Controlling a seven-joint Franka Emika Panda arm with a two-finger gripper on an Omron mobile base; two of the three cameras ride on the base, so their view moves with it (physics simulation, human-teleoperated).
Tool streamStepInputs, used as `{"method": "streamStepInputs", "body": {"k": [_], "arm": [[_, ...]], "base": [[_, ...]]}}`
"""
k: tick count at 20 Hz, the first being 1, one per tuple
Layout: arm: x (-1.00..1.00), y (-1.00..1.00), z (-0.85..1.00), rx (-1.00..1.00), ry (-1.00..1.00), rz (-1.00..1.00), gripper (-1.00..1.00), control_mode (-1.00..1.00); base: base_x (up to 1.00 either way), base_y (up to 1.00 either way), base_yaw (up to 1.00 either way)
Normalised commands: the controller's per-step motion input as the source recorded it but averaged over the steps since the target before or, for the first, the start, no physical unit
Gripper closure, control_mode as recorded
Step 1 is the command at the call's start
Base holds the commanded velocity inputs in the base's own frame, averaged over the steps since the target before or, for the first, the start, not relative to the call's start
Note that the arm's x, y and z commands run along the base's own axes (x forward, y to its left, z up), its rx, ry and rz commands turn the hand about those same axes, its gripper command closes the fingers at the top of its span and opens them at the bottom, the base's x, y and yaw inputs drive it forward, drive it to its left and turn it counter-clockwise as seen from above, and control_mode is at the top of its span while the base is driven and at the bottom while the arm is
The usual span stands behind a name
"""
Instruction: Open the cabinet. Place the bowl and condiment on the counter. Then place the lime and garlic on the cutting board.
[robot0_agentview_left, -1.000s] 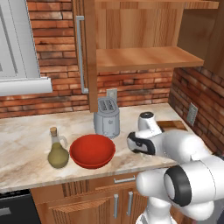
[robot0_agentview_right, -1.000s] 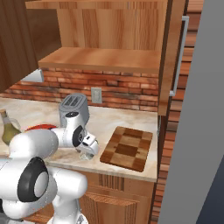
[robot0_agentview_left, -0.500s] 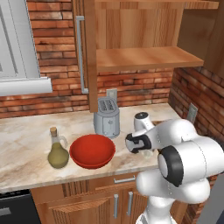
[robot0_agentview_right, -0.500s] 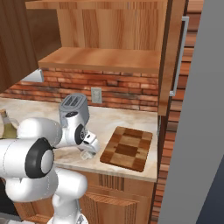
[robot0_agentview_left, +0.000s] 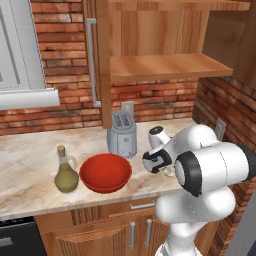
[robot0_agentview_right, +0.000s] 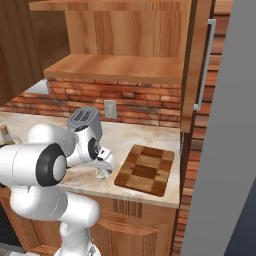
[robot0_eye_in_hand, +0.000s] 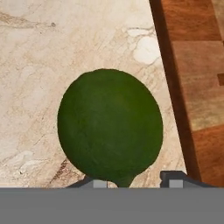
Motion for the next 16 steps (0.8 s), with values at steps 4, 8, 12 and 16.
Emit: {"method": "streamStepInputs", "body": {"k": [4,8,12,16], "arm": [[-0.43,-0.08,-0.28,-0.02,0.00,-0.01,1.00,-1.00],[-0.61,-0.07,-0.02,0.00,-0.01,-0.03,1.00,-1.00],[-0.49,-0.05,0.00,0.00,-0.03,-0.05,1.00,-1.00],[-0.14,-0.03,0.00,0.00,-0.01,-0.06,1.00,-1.00]], "base": [[0.00,0.00,0.00],[0.00,0.00,0.00],[0.00,0.00,0.00],[0.00,0.00,0.00]]}}
